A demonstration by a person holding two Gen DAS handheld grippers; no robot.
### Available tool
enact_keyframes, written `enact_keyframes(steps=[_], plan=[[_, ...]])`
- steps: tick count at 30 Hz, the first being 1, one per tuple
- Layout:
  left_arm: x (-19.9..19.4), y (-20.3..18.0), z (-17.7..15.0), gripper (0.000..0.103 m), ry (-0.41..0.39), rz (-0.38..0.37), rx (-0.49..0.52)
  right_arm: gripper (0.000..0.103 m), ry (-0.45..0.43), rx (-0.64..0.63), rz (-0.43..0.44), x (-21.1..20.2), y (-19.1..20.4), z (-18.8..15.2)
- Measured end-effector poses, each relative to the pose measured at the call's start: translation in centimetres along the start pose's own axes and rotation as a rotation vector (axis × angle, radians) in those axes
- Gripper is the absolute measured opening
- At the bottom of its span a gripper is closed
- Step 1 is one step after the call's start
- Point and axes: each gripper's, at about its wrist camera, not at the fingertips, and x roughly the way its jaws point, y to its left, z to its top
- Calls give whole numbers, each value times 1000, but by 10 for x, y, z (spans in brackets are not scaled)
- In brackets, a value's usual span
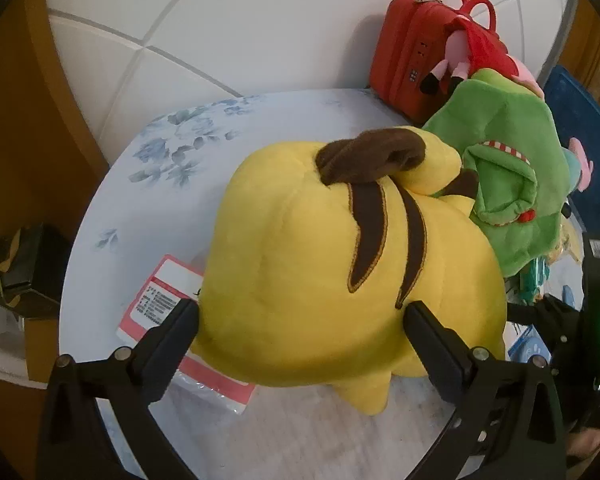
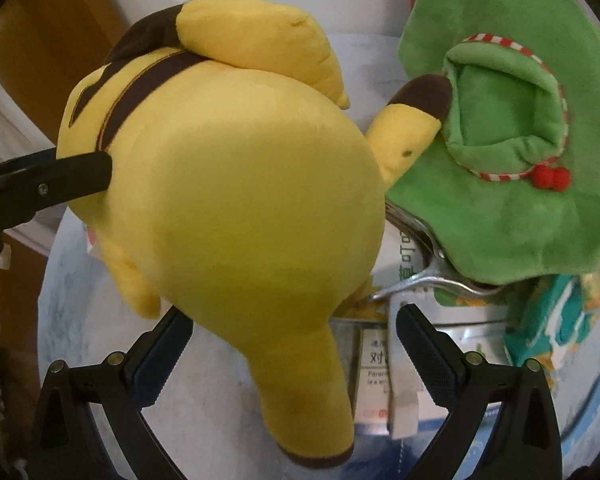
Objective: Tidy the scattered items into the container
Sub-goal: 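Reach both tools to the yellow Pikachu plush from either side, then close both tools on the yellow Pikachu plush and lift it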
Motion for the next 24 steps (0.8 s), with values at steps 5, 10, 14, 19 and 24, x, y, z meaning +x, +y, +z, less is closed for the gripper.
enact_keyframes(steps=[5, 10, 14, 19, 24], plan=[[1, 3, -18, 103, 33, 3, 48, 103, -12, -13, 29, 0, -5, 0], [3, -2, -24, 103, 0, 52, 105, 98, -22, -66, 16, -3, -1, 3], [0, -8, -26, 100, -10, 48, 105, 77, -18, -96, 48, -9, 3, 6], [3, -14, -44, 99, 8, 52, 117, 67, 4, -129, 41, -14, 2, -2], [12, -24, -55, 89, 26, 51, 69, 79, 8, -121, -17, -10, -4, -8]])
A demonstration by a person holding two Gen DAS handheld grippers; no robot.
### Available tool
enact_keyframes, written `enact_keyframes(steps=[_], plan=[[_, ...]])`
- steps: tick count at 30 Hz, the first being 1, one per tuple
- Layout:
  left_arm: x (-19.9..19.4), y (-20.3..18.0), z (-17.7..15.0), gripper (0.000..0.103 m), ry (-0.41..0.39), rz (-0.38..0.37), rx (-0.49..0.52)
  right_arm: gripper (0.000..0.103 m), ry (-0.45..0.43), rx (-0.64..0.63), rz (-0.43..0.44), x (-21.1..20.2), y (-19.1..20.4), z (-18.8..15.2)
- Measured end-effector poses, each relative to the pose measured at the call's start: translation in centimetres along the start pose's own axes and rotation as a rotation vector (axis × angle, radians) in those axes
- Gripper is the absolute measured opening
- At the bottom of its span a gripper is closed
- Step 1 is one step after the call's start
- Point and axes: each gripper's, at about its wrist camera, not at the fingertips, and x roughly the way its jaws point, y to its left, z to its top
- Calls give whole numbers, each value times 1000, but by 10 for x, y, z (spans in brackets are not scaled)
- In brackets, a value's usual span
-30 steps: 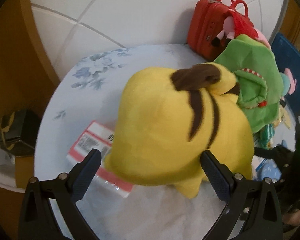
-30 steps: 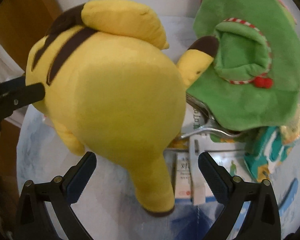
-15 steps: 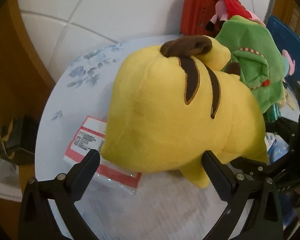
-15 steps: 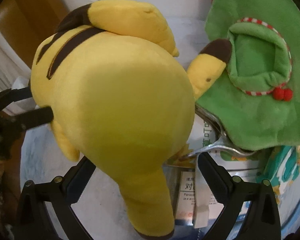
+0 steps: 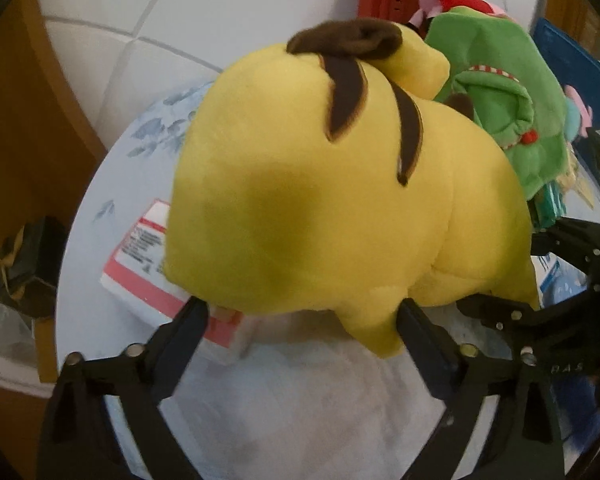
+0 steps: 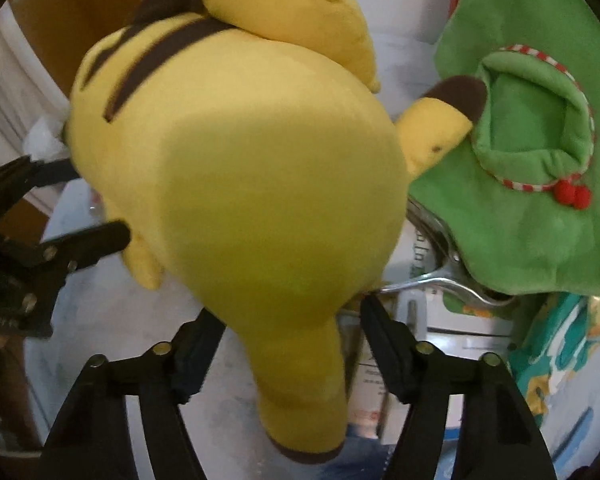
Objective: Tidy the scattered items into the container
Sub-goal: 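Close both tools on the yellow Pikachu plush and lift it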
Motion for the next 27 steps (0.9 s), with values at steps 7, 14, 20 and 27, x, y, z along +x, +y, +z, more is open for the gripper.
enact_keyframes(steps=[7, 14, 20, 27], plan=[[17, -17, -5, 21, 60, -59, -42, 33, 2, 7, 30, -4, 0, -3], [15, -18, -6, 23, 68, -45, -79, 29, 13, 35, 16, -6, -5, -6], [19, -24, -5, 21, 98, -5, -61, 51, 12, 47, -13, -11, -10, -8], [-5, -37, -8, 14, -30, 117, -42, 26, -34, -30, -56, -16, 6, -6]])
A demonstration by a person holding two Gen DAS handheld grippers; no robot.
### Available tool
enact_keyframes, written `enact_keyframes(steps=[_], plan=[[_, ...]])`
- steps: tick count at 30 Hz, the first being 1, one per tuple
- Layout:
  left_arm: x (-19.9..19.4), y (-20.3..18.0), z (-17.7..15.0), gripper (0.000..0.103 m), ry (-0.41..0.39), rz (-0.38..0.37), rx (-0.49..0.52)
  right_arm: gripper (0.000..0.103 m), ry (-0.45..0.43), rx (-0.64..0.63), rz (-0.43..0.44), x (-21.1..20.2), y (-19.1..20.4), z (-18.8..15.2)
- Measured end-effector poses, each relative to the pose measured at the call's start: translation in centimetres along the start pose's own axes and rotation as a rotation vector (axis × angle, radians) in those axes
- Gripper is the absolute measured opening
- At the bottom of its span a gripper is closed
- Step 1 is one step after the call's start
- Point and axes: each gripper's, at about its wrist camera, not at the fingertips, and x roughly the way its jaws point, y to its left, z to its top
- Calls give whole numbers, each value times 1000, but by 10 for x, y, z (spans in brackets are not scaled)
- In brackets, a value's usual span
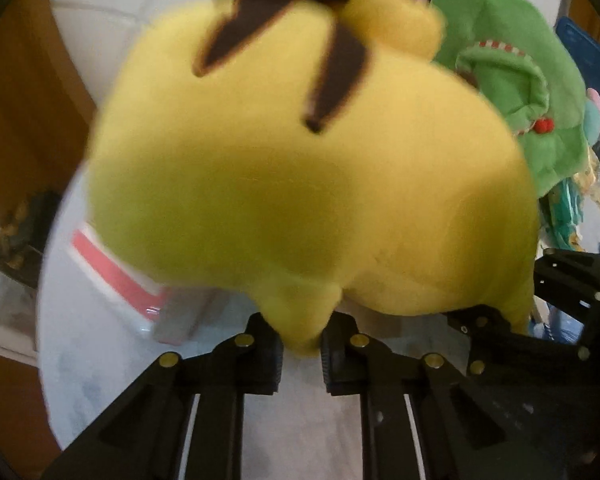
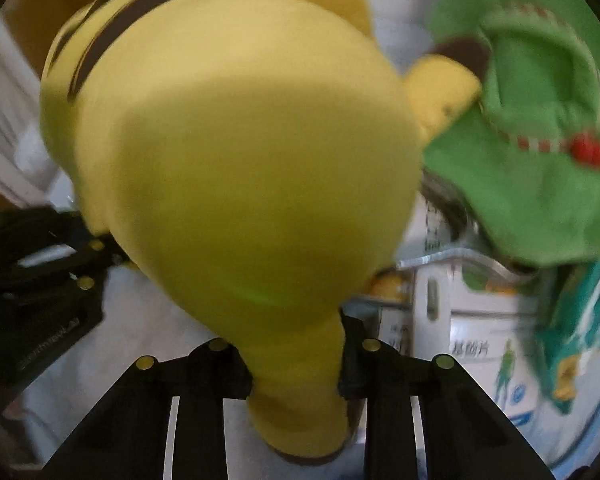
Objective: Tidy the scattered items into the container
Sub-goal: 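Close both tools on the yellow Pikachu plush and lift it, then carry the Pikachu plush with both tools over the blue crate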
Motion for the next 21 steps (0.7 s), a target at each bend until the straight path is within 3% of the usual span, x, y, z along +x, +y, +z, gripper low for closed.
enact_keyframes(steps=[3, 10, 12, 14, 17, 21], plan=[[-31, 3, 3, 14, -72, 21, -5, 25, -126, -27, -9, -38, 9, 1], [-106, 4, 15, 14, -183, 5, 3, 25, -295, -46, -10, -122, 14, 4], [-132, 0, 22, 14, -214, -13, -6, 25, -331, -33, -7, -149, 13, 11], [-146, -11, 36, 14, -225, -31, -13, 25, -346, -17, 4, -132, 36, 9], [-173, -28, 49, 14, -260, -30, -3, 25, -380, -17, -13, -146, 29, -14], [-207, -55, 52, 14, -310, -39, -4, 25, -430, -26, -36, -198, 23, -20]])
